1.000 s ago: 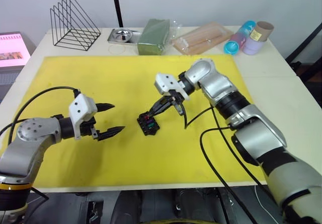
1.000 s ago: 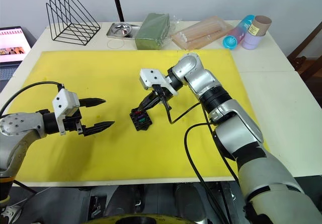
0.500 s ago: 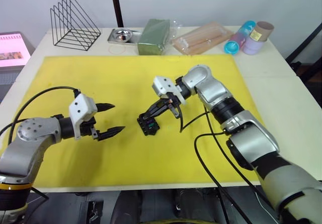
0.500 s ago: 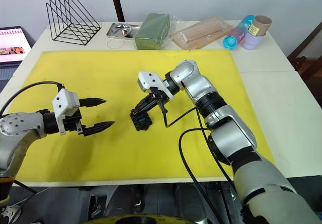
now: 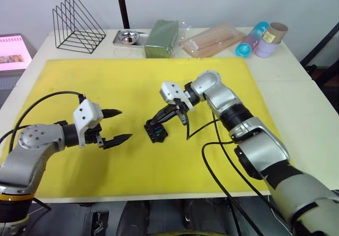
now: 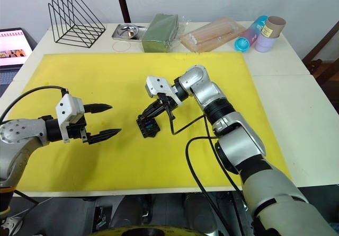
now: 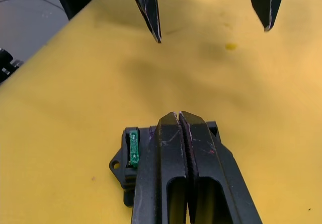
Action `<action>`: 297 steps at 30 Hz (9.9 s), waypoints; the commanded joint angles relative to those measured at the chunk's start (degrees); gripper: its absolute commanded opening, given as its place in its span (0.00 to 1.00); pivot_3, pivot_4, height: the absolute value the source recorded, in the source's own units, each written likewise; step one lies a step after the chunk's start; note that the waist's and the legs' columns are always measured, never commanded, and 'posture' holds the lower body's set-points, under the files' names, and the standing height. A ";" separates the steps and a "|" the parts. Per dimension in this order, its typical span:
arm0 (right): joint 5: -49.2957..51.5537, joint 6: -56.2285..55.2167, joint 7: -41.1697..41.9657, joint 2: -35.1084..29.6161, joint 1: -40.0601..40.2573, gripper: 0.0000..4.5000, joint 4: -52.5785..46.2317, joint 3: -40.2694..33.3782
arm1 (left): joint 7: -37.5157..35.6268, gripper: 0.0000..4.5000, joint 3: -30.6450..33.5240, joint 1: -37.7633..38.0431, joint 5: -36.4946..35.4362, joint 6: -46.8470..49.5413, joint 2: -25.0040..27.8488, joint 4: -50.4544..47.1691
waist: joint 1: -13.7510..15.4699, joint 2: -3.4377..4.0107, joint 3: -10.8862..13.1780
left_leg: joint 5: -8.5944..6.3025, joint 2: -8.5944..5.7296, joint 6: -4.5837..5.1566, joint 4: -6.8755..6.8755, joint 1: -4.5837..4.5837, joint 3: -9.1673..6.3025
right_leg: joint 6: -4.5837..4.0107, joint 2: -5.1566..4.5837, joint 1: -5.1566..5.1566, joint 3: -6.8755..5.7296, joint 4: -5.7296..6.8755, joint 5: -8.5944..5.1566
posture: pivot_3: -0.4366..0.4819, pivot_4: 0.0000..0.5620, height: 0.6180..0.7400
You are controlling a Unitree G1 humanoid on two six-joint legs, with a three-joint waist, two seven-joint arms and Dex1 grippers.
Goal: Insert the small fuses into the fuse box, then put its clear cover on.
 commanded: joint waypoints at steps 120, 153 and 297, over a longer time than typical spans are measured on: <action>0.33 47.89 -5.01 -10.41 -6.63 0.79 -4.35 0.80 | -2.71 1.00 8.40 5.11 -5.93 6.07 7.02 -6.77 | -0.26 0.11 0.15 | -0.01 -0.03 -0.01 -0.79 0.59 0.14 | -0.03 -0.08 0.61 0.02 -0.91 -0.01 | 0.48 0.27 1.00; -7.59 40.03 -5.66 -2.24 -14.29 0.73 20.63 -5.90 | -0.63 1.00 7.46 4.55 -5.10 5.60 5.82 -7.40 | -0.13 0.11 0.15 | -0.01 -0.01 -0.01 -0.84 0.59 0.13 | -0.04 -0.04 0.57 0.01 -0.88 -0.01 | 0.48 0.27 1.00; 8.97 64.76 0.06 -15.31 -0.86 0.38 -9.23 13.93 | 1.00 1.00 4.45 3.27 -2.91 3.35 3.62 -6.90 | -0.06 0.09 0.14 | -0.01 0.00 0.00 -0.80 0.58 0.08 | -0.03 0.02 0.59 0.01 -0.89 -0.01 | 0.48 0.27 1.00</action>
